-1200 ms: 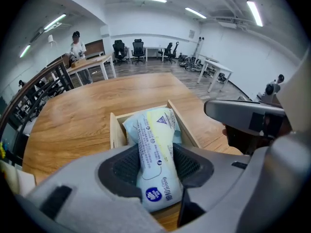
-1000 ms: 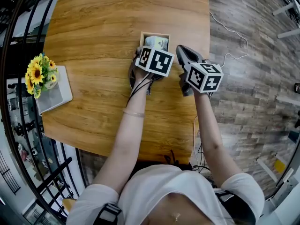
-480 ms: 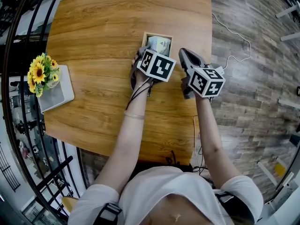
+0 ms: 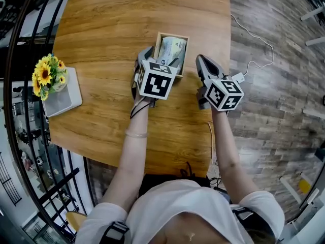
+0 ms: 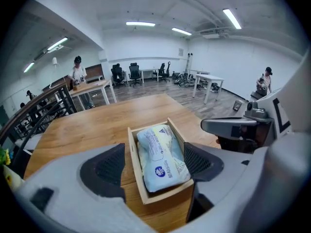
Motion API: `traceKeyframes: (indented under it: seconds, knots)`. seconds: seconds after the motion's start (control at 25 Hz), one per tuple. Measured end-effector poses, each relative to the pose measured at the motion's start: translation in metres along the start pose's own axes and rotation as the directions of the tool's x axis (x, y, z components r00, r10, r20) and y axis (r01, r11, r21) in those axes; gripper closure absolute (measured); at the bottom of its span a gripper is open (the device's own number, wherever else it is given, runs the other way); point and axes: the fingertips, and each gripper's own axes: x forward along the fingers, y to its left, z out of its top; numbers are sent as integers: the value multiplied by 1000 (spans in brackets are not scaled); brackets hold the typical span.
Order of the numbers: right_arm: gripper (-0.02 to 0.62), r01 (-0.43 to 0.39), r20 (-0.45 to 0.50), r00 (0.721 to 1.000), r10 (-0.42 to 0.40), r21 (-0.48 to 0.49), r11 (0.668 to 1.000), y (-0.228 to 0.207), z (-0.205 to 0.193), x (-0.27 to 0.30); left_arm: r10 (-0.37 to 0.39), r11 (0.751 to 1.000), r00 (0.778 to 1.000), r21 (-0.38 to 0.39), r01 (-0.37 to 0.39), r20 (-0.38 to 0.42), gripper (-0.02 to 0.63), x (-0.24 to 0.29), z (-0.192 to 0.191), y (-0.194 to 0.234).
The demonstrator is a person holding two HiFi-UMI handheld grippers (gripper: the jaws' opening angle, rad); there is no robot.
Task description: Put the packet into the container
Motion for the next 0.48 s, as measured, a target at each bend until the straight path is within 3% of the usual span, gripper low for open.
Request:
traceKeyframes:
  seconds: [0.4, 0.48]
  knots:
    - [583, -6, 26, 1000, 6, -10, 1000, 23, 15, -12, -12, 996, 989, -84, 24, 146, 242, -39, 4, 2]
    - [583, -11, 36, 999, 12, -15, 1000, 30, 20, -13, 3, 996, 984, -89, 13, 177, 275, -44, 6, 2]
